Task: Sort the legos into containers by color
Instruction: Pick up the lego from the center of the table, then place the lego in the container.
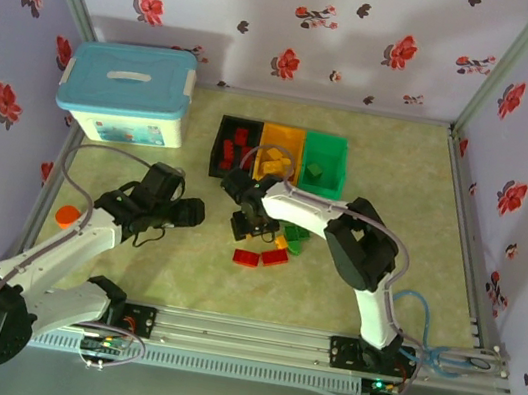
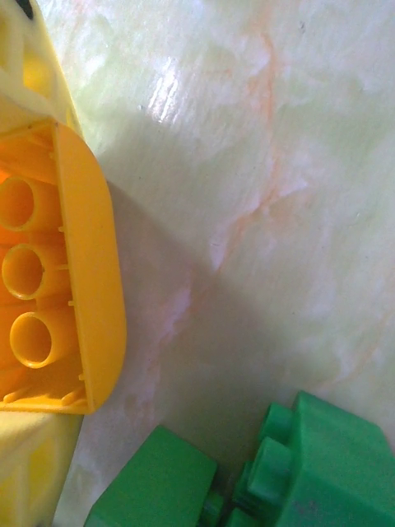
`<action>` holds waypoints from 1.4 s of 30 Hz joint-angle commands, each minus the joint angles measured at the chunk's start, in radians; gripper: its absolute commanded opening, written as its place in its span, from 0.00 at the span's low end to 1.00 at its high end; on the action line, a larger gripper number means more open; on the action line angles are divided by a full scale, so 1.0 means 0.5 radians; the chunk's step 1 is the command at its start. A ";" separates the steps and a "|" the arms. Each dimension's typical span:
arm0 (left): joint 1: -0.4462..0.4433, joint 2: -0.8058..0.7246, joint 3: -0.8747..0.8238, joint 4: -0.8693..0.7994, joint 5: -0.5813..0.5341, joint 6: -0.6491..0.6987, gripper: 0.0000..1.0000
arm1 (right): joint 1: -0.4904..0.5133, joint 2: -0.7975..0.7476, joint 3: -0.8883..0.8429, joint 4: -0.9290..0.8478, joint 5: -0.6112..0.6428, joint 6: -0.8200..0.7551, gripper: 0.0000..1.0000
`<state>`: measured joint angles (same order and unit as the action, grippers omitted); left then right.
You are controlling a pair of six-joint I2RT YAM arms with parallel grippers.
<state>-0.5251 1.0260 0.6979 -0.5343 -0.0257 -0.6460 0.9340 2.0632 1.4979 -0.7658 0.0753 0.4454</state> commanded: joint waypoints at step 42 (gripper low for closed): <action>-0.321 -0.195 -0.046 0.074 0.070 0.130 0.73 | -0.632 -0.017 1.111 -0.325 0.132 -0.281 0.99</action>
<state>-0.6563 0.8989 0.6334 -0.5293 -0.0044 -0.6197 0.6052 2.1586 2.1376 -1.0218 0.1383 0.2886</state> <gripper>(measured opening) 0.727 0.993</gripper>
